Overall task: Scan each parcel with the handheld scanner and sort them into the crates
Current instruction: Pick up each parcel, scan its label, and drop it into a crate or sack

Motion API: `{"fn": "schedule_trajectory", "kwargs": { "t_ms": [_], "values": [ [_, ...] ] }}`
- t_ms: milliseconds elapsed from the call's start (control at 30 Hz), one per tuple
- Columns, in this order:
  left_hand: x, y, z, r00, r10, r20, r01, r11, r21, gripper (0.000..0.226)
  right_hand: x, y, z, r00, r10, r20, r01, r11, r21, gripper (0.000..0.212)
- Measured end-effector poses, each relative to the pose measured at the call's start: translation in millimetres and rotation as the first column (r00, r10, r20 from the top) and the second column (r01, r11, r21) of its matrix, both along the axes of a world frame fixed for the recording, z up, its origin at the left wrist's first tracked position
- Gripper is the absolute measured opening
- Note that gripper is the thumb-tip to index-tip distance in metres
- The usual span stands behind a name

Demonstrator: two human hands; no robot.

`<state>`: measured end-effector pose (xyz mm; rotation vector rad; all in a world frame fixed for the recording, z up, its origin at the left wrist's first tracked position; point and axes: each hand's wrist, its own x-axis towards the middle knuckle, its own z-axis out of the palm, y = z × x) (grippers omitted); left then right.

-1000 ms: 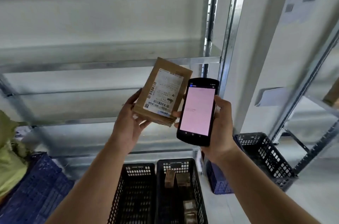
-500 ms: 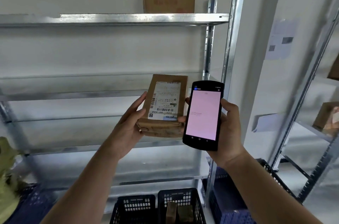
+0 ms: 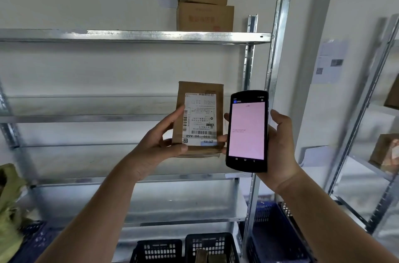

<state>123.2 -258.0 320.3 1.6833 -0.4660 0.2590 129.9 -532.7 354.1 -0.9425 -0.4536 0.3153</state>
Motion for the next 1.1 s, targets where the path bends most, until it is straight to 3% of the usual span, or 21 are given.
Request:
{"fn": "schedule_trajectory", "kwargs": {
  "t_ms": [133, 267, 467, 800, 1100],
  "values": [
    [5, -2, 2, 0.985, 0.116, 0.124, -0.132, 0.984, 0.122, 0.097, -8, -5, 10, 0.998, -0.050, -0.045, 0.049, 0.999, -0.012, 0.060],
    [17, 0, 5, 0.962, 0.160, 0.222, -0.201, 0.964, 0.176, 0.103, -16, -11, 18, 0.997, -0.043, -0.057, 0.038, 0.996, -0.086, 0.063],
    [27, -7, 27, 0.909, 0.159, 0.385, -0.273, 0.925, 0.263, 0.107, -30, -20, 24, 0.993, 0.062, -0.096, -0.067, 0.996, -0.056, 0.063],
    [36, -26, 53, 0.876, 0.145, 0.460, -0.280, 0.929, 0.241, 0.115, -46, -26, 33, 0.979, 0.163, -0.123, -0.174, 0.981, -0.081, 0.064],
    [50, -24, 58, 0.868, 0.160, 0.470, -0.335, 0.887, 0.317, 0.117, -51, -33, 32, 0.952, 0.255, -0.170, -0.276, 0.955, -0.112, 0.065]
  ]
}}
